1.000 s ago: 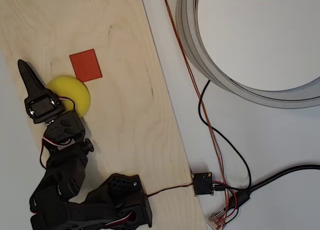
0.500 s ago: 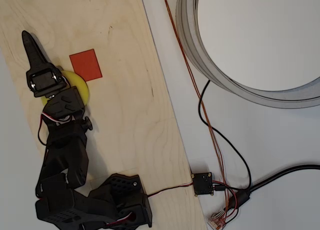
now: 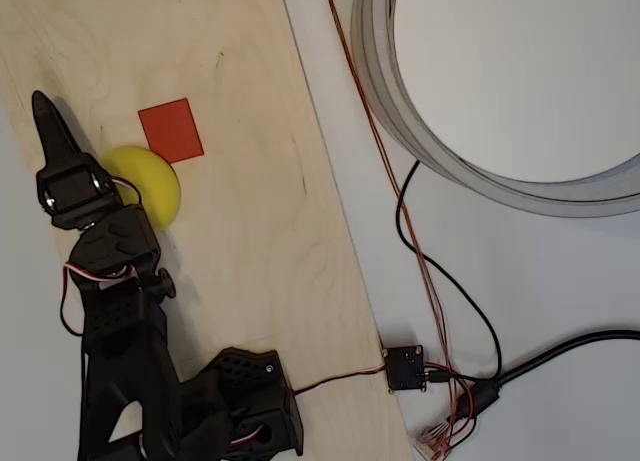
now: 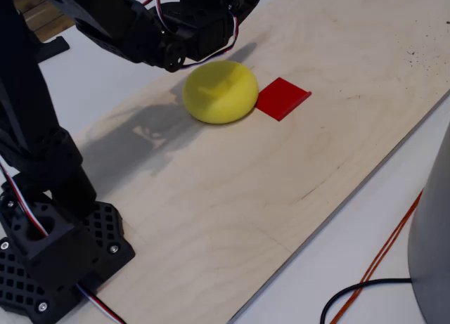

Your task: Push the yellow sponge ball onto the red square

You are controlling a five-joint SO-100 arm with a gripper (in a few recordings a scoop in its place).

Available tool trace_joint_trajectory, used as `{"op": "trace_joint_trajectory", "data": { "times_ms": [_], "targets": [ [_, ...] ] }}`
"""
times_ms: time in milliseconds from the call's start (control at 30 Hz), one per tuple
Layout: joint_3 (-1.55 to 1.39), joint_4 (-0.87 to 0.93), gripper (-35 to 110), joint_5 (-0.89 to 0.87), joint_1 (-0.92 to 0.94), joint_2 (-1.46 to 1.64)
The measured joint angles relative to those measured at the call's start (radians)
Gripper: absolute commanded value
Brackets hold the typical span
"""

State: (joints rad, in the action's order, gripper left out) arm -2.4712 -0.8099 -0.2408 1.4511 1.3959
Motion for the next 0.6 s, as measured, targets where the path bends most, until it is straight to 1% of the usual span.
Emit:
{"op": "trace_joint_trajectory", "data": {
  "times_ms": [233,400,600],
  "targets": [
    [-0.126,0.118,9,-0.170,-0.058,0.150],
    [-0.258,0.129,9,-0.273,-0.089,0.255],
    [-0.371,0.147,8,-0.336,-0.115,0.387]
  ]
}}
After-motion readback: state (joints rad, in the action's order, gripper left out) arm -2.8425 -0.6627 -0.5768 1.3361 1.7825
